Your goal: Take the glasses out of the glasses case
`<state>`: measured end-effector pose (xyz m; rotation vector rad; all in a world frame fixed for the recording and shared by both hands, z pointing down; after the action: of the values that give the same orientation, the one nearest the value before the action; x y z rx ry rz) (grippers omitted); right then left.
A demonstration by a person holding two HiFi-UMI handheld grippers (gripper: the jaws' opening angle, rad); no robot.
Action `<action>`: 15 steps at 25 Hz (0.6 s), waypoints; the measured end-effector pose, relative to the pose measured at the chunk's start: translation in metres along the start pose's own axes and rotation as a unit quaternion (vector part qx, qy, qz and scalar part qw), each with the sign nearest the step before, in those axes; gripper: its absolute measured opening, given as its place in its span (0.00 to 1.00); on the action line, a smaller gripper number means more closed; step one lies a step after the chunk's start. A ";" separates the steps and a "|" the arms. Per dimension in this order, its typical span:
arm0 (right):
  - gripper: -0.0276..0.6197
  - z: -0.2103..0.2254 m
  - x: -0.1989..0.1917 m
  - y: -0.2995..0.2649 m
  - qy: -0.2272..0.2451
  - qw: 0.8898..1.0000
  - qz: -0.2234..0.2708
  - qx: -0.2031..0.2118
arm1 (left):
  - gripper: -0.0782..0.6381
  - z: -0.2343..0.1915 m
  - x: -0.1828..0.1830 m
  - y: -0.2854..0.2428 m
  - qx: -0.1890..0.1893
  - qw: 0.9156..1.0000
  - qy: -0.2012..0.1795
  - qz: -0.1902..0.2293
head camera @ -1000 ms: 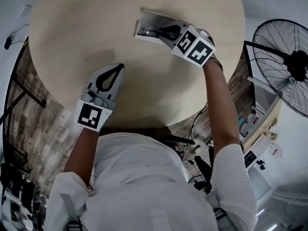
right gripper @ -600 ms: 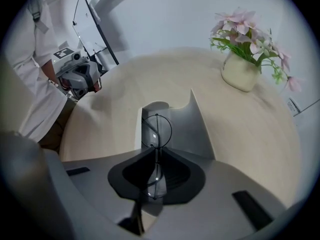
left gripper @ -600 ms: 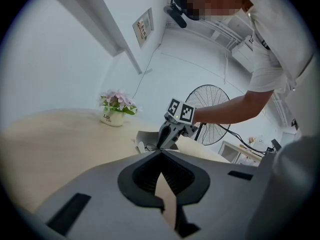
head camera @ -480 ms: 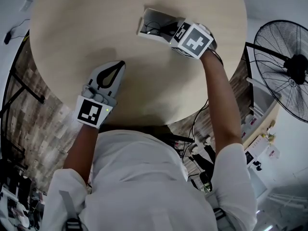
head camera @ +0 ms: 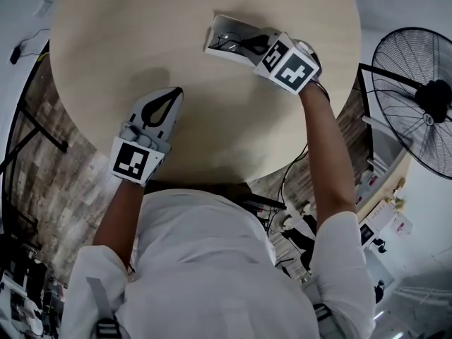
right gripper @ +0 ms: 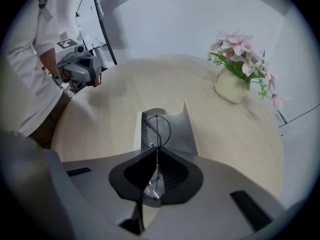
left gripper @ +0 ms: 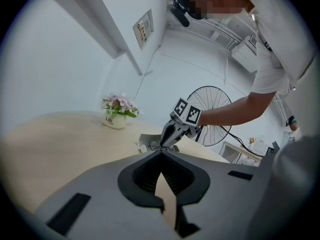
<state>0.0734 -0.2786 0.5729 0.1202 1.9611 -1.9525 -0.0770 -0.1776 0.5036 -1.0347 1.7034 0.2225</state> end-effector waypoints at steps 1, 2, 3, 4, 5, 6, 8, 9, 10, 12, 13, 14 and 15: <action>0.09 0.002 0.000 0.004 0.002 1.000 0.002 -0.009 | 0.13 0.000 0.002 0.001 0.001 1.000 -0.002 0.002; 0.09 0.004 0.001 0.008 0.003 1.000 0.005 -0.018 | 0.13 0.000 0.005 0.002 0.003 1.000 -0.006 0.008; 0.09 0.005 0.002 0.013 0.003 1.000 0.007 -0.025 | 0.13 -0.001 0.009 0.003 0.004 1.000 -0.011 0.018; 0.09 0.006 0.004 0.017 0.003 0.999 0.010 -0.031 | 0.13 -0.001 0.013 0.004 0.005 0.999 -0.016 0.028; 0.09 0.007 0.006 0.021 0.003 0.999 0.014 -0.038 | 0.13 -0.001 0.015 0.006 0.005 0.999 -0.019 0.029; 0.09 0.008 0.009 0.025 0.004 0.999 0.018 -0.046 | 0.13 -0.001 0.015 0.009 0.005 1.000 -0.019 0.022; 0.09 0.009 0.016 0.035 0.005 0.998 0.026 -0.061 | 0.13 -0.001 0.017 0.014 0.005 1.000 -0.021 0.013; 0.09 0.009 0.019 0.040 0.006 0.997 0.030 -0.068 | 0.13 -0.001 0.021 0.017 0.004 1.000 -0.025 0.018; 0.09 0.008 0.023 0.047 0.007 0.997 0.034 -0.076 | 0.13 -0.001 0.028 0.019 0.004 0.999 -0.031 0.029; 0.09 0.005 0.030 0.063 0.005 0.995 0.048 -0.090 | 0.13 0.002 0.045 0.023 0.001 0.998 -0.043 0.056; 0.09 0.002 0.034 0.073 0.002 0.994 0.059 -0.097 | 0.13 0.004 0.052 0.026 0.000 0.997 -0.046 0.062; 0.09 0.001 0.038 0.083 -0.001 0.992 0.071 -0.106 | 0.13 0.006 0.057 0.029 -0.003 0.997 -0.050 0.066; 0.09 0.000 0.043 0.094 -0.003 0.990 0.081 -0.116 | 0.13 0.008 0.063 0.031 -0.005 0.996 -0.055 0.068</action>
<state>0.0632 -0.2834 0.4703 0.2065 2.0874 -1.6101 -0.0968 -0.1872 0.4359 -0.8989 1.6751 0.3697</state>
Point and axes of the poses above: the fingertips, and each gripper's own axes: y backward along the fingers, z to its right, x out of its top, the point moved 1 cm from there along y, backward along the fingers, and after that the axes turned 3 degrees about y, right-handed, at the moved point
